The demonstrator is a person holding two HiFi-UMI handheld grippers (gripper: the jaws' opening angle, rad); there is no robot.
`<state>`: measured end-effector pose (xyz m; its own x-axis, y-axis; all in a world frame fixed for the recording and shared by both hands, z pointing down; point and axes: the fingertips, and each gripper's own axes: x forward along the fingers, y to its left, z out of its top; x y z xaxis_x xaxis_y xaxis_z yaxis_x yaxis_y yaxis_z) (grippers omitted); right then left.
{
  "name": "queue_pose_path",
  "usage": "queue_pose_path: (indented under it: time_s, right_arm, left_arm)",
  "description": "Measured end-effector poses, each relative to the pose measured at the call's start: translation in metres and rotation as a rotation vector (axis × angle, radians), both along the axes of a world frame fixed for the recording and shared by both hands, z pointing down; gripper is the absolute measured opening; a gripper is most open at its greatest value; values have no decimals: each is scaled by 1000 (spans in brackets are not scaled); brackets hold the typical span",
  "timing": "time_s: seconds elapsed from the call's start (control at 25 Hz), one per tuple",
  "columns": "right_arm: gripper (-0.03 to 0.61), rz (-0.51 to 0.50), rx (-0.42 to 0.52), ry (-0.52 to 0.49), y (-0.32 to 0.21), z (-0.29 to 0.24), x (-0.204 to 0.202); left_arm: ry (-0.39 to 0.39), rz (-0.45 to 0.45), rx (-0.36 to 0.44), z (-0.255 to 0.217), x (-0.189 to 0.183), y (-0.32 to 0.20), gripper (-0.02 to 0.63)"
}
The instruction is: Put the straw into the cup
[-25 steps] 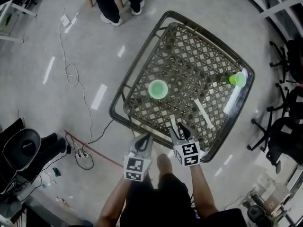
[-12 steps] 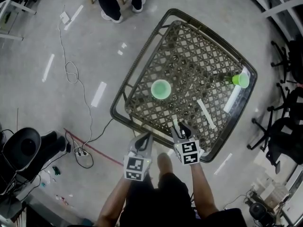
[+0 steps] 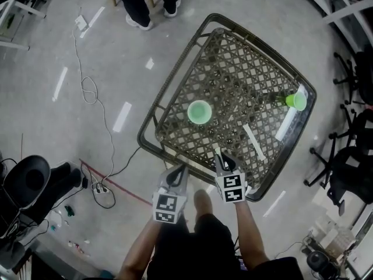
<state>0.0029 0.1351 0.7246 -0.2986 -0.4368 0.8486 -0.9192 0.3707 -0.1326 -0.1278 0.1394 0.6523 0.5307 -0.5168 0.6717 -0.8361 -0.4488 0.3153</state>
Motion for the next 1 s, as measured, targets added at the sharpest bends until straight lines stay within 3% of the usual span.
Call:
queue_pose_path:
  time_s: [0.4, 1.0]
  right_arm:
    - [49, 13, 28, -14, -6, -14, 1]
    - [48, 55, 271, -156, -45, -125, -7]
  left_arm:
    - [-7, -6, 35, -15, -4, -7, 6]
    - [-3, -22, 143, -84, -4, -34, 6]
